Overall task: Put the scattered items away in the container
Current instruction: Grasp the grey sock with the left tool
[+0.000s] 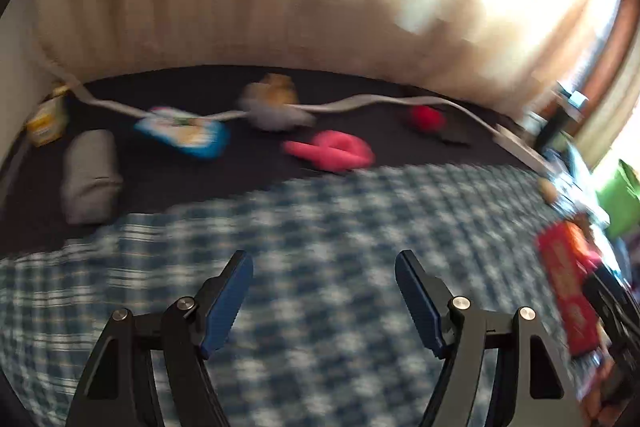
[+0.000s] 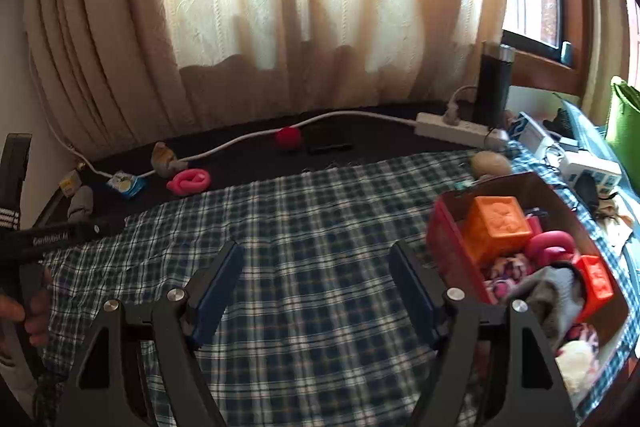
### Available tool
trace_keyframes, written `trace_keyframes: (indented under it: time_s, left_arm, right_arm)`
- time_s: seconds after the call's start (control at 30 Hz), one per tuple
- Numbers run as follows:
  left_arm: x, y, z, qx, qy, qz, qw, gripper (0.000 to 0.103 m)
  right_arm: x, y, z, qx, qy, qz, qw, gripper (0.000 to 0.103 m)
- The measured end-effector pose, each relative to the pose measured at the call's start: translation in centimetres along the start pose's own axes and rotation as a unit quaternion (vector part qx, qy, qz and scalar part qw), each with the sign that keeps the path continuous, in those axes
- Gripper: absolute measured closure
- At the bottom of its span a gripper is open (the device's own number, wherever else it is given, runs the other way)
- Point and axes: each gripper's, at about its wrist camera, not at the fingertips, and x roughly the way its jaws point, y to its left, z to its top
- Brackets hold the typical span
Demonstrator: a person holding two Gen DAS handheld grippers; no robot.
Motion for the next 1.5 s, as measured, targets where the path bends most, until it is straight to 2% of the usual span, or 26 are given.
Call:
trace_keyframes:
  time_s: [0.17, 0.43, 0.6, 0.9, 1.23, 1.27, 1.3, 1.33, 1.5]
  left_arm:
    - [-0.3, 5.6, 1.6, -0.050, -0.040, 0.079, 0.9948, 0.028]
    - [1.8, 12.1, 3.4, -0.110, -0.043, 0.176, 0.9772, 0.028]
    - [3.6, 14.6, 3.8, -0.142, -0.034, 0.186, 0.9716, 0.028]
    - [6.0, 17.1, 4.1, -0.169, -0.011, 0.174, 0.9702, 0.028]
    - [6.2, 17.0, 4.1, -0.145, -0.035, 0.187, 0.9711, 0.028]
    - [6.2, 17.0, 4.1, -0.141, -0.036, 0.191, 0.9707, 0.030]
    - [6.3, 17.3, 4.2, -0.140, -0.038, 0.192, 0.9705, 0.042]
    - [6.1, 17.3, 4.2, -0.140, -0.041, 0.194, 0.9701, 0.046]
    - [5.6, 17.3, 4.1, -0.146, -0.049, 0.198, 0.9680, 0.052]
  right_arm:
    - [1.9, 1.3, -0.6, -0.007, 0.023, 0.014, 1.000, 0.024]
    - [2.8, 1.7, -0.8, -0.008, 0.036, 0.018, 0.999, 0.024]
    - [3.4, 1.8, -0.7, -0.009, 0.042, 0.016, 0.999, 0.024]
    - [5.3, 3.8, -0.3, -0.031, 0.059, 0.022, 0.998, 0.024]
    - [7.7, 7.8, 1.6, -0.088, 0.060, 0.029, 0.994, 0.024]
    - [7.9, 8.4, 1.9, -0.094, 0.059, 0.033, 0.993, 0.024]
    - [8.2, 9.0, 2.1, -0.100, 0.059, 0.039, 0.993, 0.024]
    - [8.6, 9.4, 2.2, -0.104, 0.059, 0.045, 0.992, 0.024]
    - [11.0, 11.0, 2.7, -0.103, 0.078, 0.082, 0.988, 0.024]
